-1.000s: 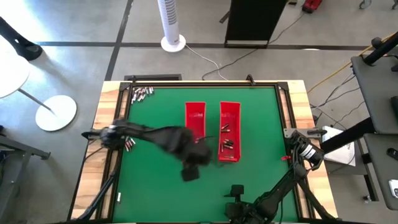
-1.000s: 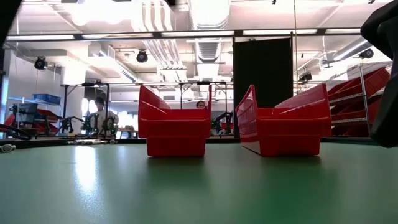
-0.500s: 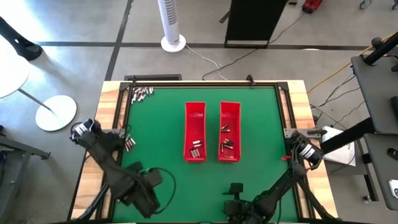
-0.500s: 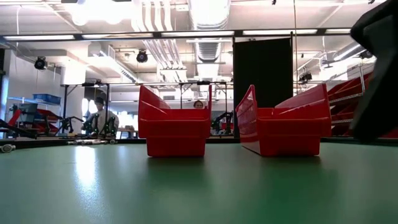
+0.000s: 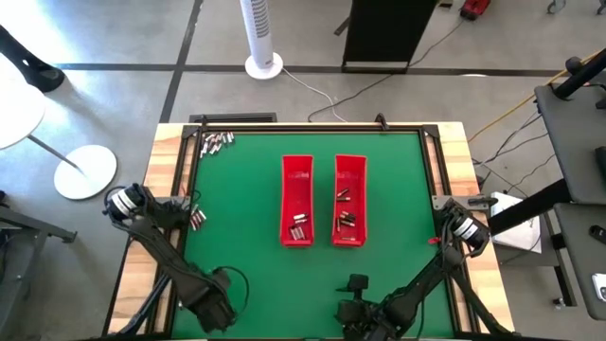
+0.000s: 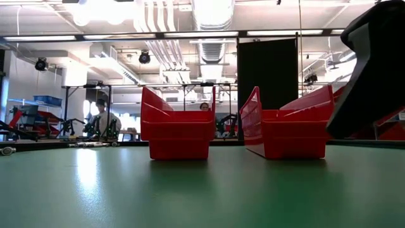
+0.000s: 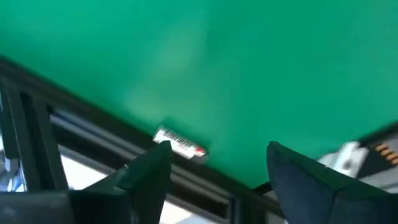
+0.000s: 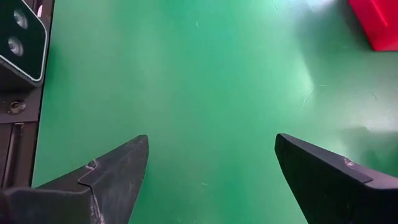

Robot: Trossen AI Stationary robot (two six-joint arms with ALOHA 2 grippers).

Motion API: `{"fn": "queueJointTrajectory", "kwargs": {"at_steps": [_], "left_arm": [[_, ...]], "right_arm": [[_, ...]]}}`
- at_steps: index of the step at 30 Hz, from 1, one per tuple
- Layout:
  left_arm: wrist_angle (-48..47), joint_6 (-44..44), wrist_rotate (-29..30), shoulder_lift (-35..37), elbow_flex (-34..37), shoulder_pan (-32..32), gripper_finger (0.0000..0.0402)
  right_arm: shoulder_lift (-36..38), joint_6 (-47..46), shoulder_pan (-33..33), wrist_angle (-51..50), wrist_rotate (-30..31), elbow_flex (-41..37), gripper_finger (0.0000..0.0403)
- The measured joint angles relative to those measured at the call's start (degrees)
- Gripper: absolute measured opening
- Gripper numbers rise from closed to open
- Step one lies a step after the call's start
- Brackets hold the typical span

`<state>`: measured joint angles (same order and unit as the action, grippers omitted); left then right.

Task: Sort batteries
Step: Put the silver battery into the left red bin

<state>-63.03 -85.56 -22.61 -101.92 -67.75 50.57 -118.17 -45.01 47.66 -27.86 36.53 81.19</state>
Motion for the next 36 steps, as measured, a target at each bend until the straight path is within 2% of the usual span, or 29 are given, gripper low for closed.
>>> {"fn": "queueJointTrajectory", "kwargs": {"at_steps": [10, 17, 22, 30, 36], "left_arm": [[15.1, -3.8, -12.9, 2.0, 13.3, -0.4, 0.0257], [17.0, -4.3, -15.1, 2.5, 17.2, -0.4, 0.0257], [25.3, -9.3, -18.9, 2.5, 20.2, -0.1, 0.0257], [30.8, -11.0, -17.7, 2.6, 21.7, 0.0, 0.0250], [33.1, -9.3, -14.1, 2.4, 18.6, 0.0, 0.0209]], "right_arm": [[0.0, -0.9, 0.0, -0.1, -0.5, -1.3, 0.0345], [0.0, -1.0, 0.0, 0.1, -0.5, -1.4, 0.0345], [0.0, -1.1, 0.0, 0.1, -0.6, -1.4, 0.0345], [0.0, -1.5, 0.1, 0.0, -1.0, -1.4, 0.0345], [0.0, -1.5, 0.1, 0.0, -1.0, -1.4, 0.0345]]}}
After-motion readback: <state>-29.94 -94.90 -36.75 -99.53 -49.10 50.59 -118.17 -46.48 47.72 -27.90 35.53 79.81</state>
